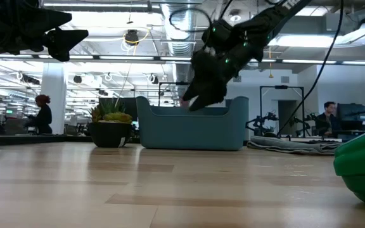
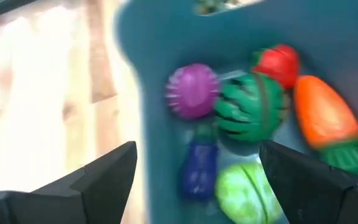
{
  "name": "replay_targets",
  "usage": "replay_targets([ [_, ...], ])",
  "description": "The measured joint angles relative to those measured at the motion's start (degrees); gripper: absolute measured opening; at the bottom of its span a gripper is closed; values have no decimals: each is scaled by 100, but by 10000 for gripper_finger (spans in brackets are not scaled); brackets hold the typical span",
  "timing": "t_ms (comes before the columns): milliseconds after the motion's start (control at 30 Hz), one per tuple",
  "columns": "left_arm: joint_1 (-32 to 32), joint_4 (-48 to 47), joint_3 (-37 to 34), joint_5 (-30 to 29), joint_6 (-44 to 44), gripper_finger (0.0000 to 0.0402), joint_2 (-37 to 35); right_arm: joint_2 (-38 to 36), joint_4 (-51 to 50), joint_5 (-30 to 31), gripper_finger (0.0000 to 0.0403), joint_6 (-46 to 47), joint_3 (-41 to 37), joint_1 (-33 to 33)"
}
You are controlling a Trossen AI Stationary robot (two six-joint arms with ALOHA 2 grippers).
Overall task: Pick and placing Produce into tupperware
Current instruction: Put the bell pepper into the blue bin
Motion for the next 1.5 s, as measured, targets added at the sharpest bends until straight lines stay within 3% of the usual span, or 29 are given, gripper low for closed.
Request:
replay_targets([
  [300, -2, -27, 0, 1, -4, 288, 0, -1020, -895, 9, 344, -380, 0, 614],
  [600, -2, -107, 0, 24, -94, 288, 0, -1886, -1908, 456, 340, -202, 0, 1309],
  [967, -2, -149, 0, 50, -198, 288, 0, -2181, -3254, 562, 340, 877, 0, 2751],
  [1500, -4, -151, 0, 207, -479, 288, 0, -2181, -3387, 2022, 340, 3154, 0, 5189],
])
